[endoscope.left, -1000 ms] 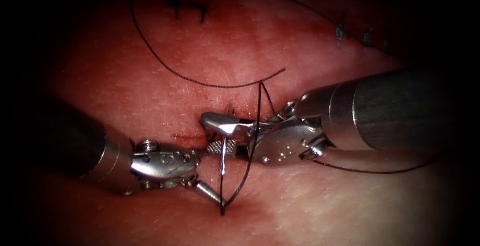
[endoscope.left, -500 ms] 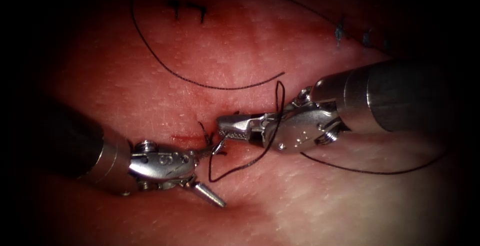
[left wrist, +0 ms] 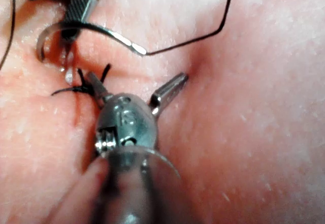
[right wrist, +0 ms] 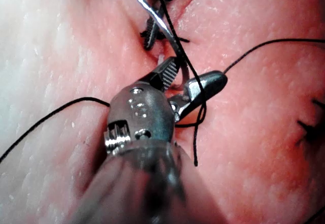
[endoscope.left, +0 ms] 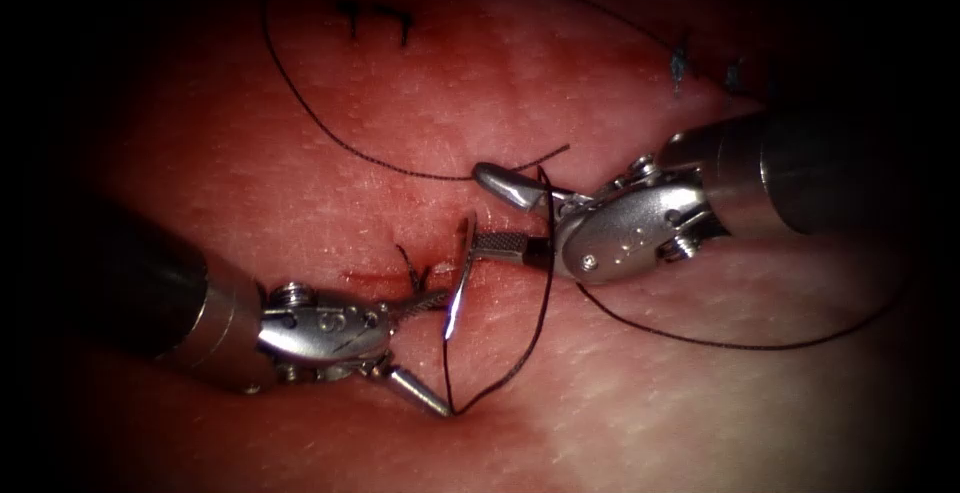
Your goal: Wound Closure
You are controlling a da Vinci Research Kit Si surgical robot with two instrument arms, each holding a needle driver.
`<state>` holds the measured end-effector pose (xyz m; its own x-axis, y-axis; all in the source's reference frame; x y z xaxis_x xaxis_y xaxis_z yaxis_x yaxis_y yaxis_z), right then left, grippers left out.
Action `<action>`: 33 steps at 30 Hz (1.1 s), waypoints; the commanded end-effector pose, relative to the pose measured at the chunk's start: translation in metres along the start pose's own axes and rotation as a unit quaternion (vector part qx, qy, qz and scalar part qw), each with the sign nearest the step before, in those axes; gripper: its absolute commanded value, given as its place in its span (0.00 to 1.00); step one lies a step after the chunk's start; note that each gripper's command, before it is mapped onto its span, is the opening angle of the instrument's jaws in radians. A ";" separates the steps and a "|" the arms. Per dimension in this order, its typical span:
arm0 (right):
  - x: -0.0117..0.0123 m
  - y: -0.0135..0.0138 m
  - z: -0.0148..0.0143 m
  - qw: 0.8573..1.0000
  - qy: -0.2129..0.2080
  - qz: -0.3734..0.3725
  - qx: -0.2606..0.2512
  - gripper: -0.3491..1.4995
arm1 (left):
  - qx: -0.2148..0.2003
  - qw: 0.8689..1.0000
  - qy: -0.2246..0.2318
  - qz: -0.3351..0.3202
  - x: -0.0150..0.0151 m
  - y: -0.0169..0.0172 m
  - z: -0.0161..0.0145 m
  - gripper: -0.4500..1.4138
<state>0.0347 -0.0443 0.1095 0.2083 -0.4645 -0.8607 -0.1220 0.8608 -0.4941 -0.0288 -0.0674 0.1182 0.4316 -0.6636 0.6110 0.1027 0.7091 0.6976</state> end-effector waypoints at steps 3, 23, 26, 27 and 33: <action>0.0015 -0.0013 0.0011 1.000 -0.022 -0.016 -0.014 0.96 | 0.002 1.000 0.001 -0.001 0.0008 -0.0006 0.0007 0.77; 0.0033 -0.0024 0.0019 0.998 -0.017 -0.050 -0.032 0.95 | 0.003 1.000 0.001 0.000 0.0008 -0.0007 0.0007 0.77; 0.0036 -0.0025 0.0019 0.998 -0.013 -0.050 -0.029 0.91 | 0.003 1.000 0.001 0.000 0.0008 -0.0007 0.0007 0.77; 0.0037 -0.0025 0.0019 0.998 -0.013 -0.050 -0.027 0.89 | 0.003 1.000 0.001 0.000 0.0008 -0.0007 0.0007 0.77; 0.0031 -0.0030 0.0016 0.998 -0.021 -0.060 0.022 0.00 | 0.003 1.000 0.001 0.000 0.0008 -0.0007 0.0007 0.77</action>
<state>0.0365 -0.0477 0.1078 0.2580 -0.5556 -0.7904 -0.0475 0.8098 -0.5848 -0.0287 -0.0675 0.1181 0.4328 -0.6618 0.6121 0.0984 0.7096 0.6977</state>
